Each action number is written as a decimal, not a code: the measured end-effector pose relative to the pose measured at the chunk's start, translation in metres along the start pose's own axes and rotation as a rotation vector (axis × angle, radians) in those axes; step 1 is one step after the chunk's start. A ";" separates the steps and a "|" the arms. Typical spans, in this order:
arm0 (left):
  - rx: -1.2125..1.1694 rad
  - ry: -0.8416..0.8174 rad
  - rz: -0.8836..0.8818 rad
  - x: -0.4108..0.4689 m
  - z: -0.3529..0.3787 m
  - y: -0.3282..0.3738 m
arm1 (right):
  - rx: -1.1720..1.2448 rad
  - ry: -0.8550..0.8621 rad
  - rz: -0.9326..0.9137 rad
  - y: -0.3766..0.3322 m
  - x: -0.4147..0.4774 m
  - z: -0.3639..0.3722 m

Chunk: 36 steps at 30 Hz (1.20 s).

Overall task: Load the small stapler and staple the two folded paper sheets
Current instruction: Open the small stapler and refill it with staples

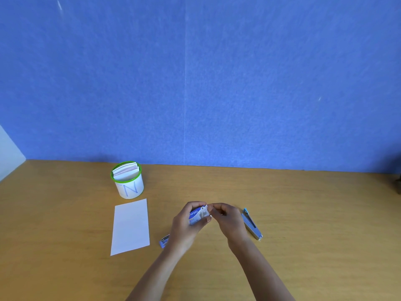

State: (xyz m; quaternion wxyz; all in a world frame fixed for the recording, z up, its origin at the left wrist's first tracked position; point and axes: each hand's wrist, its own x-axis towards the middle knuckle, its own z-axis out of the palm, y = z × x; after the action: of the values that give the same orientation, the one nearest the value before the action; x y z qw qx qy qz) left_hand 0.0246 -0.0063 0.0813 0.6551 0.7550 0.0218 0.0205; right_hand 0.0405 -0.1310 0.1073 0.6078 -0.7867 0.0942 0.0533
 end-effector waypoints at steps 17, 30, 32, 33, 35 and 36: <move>0.034 -0.020 0.011 0.011 0.001 -0.008 | -0.077 0.010 -0.096 0.005 0.000 0.005; 0.361 -0.011 0.108 0.022 -0.009 -0.033 | 0.233 0.287 0.233 0.022 0.084 -0.053; 0.421 -0.037 0.104 0.024 -0.012 -0.039 | 0.208 0.354 0.252 0.031 0.102 -0.068; 0.444 -0.045 0.103 0.025 -0.013 -0.042 | 0.193 0.388 0.267 0.036 0.110 -0.075; 0.482 -0.055 0.087 0.027 -0.015 -0.046 | 0.151 0.441 0.320 0.045 0.121 -0.085; 0.501 -0.060 0.070 0.028 -0.015 -0.048 | 0.129 0.460 0.350 0.049 0.125 -0.089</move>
State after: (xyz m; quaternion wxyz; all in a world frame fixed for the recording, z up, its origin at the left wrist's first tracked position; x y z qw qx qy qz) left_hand 0.0515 0.0173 0.0364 0.4466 0.8944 -0.0195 0.0147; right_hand 0.1493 -0.2398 0.0587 0.6008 -0.7096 0.3671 -0.0284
